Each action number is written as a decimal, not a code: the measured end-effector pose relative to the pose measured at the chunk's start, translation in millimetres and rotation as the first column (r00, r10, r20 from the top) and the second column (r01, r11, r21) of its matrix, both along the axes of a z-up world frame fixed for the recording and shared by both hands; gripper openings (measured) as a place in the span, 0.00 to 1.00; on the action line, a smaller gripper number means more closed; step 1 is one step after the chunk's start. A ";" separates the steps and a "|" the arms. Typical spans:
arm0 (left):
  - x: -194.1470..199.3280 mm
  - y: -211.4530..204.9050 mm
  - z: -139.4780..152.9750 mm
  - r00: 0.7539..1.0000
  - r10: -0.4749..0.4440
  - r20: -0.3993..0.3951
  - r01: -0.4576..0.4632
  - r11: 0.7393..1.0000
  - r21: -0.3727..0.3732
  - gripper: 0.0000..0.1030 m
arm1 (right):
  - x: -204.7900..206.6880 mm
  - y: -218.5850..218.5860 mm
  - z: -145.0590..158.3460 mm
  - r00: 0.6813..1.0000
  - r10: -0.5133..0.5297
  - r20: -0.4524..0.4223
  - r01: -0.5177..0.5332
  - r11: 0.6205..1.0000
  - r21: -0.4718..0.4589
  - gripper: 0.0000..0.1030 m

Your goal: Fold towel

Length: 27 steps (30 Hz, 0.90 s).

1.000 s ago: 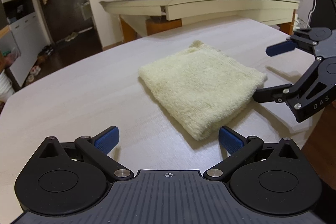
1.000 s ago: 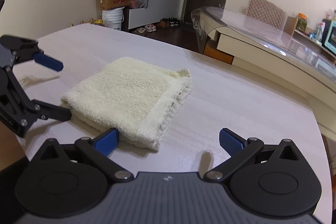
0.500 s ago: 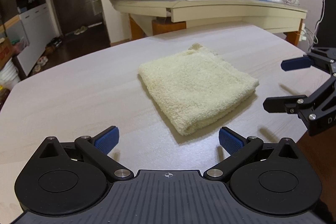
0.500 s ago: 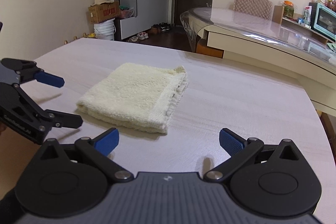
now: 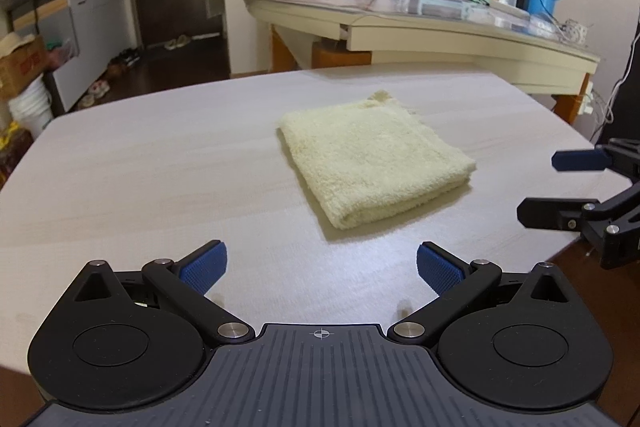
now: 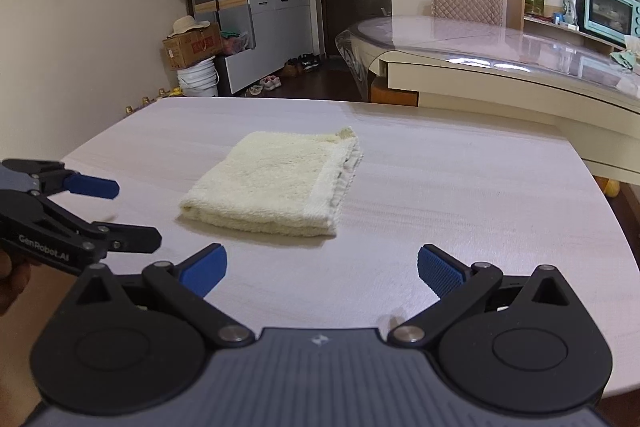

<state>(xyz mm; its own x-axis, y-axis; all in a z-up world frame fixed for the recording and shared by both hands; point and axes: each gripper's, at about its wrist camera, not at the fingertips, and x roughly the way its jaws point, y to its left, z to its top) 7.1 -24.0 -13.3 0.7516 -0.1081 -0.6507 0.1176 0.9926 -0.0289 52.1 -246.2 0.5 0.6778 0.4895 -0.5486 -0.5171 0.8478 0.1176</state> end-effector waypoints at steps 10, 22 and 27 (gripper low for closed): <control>-16.0 -3.0 5.1 0.999 0.049 -0.002 -0.049 0.999 0.000 1.00 | -18.4 -3.1 -0.4 0.998 -0.037 -0.046 0.038 0.999 0.007 1.00; -22.8 -6.9 10.8 0.999 0.050 0.009 -0.049 0.999 -0.012 1.00 | -26.0 -4.4 1.3 0.997 -0.048 -0.061 0.050 0.998 0.029 1.00; -23.8 -11.8 10.4 0.999 0.048 0.010 -0.048 0.999 -0.007 1.00 | -27.4 -1.9 1.2 0.997 -0.047 -0.060 0.049 0.998 0.025 1.00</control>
<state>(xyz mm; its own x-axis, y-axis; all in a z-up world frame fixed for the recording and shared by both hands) -16.8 -35.8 -2.9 0.7625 -0.0765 -0.6424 0.0704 0.9969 -0.0351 24.8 -248.0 1.7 0.6675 0.4716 -0.5762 -0.4671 0.8679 0.1692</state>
